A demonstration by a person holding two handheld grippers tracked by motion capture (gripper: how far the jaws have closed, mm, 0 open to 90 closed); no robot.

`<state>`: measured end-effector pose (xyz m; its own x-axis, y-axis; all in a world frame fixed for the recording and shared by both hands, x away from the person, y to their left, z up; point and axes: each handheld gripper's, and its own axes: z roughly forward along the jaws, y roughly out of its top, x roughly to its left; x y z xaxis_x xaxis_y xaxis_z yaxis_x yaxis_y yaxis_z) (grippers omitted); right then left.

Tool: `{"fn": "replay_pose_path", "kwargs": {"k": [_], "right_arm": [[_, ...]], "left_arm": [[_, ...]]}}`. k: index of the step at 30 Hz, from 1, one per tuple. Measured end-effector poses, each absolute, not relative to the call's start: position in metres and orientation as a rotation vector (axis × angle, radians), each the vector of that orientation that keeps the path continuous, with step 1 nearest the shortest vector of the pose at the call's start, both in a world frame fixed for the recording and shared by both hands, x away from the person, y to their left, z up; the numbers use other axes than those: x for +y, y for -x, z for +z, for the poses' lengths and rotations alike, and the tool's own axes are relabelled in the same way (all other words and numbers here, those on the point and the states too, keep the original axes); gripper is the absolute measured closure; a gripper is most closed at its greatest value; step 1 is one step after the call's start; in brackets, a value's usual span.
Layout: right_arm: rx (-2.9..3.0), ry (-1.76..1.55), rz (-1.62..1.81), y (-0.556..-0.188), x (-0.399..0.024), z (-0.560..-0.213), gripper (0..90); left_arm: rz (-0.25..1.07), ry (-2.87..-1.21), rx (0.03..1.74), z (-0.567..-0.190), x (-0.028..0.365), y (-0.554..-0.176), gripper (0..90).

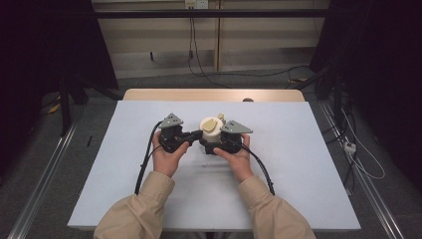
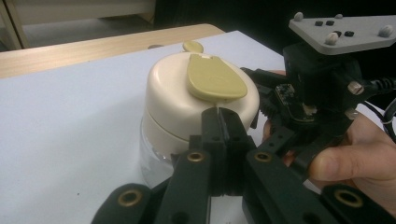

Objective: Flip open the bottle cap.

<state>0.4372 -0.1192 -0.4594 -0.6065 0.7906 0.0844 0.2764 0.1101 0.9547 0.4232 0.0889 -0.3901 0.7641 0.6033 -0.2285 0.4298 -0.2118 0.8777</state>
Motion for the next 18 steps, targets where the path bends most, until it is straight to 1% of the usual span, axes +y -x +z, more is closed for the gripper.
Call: {"fn": "replay_pose_path", "kwargs": {"k": [18], "right_arm": [[1.943, -1.037, 1.510, -0.4372, -0.1193, -0.4594, 6.3]], "left_arm": [[0.200, -1.851, 0.801, -0.3850, 0.0819, -0.4250, 90.0]]}}
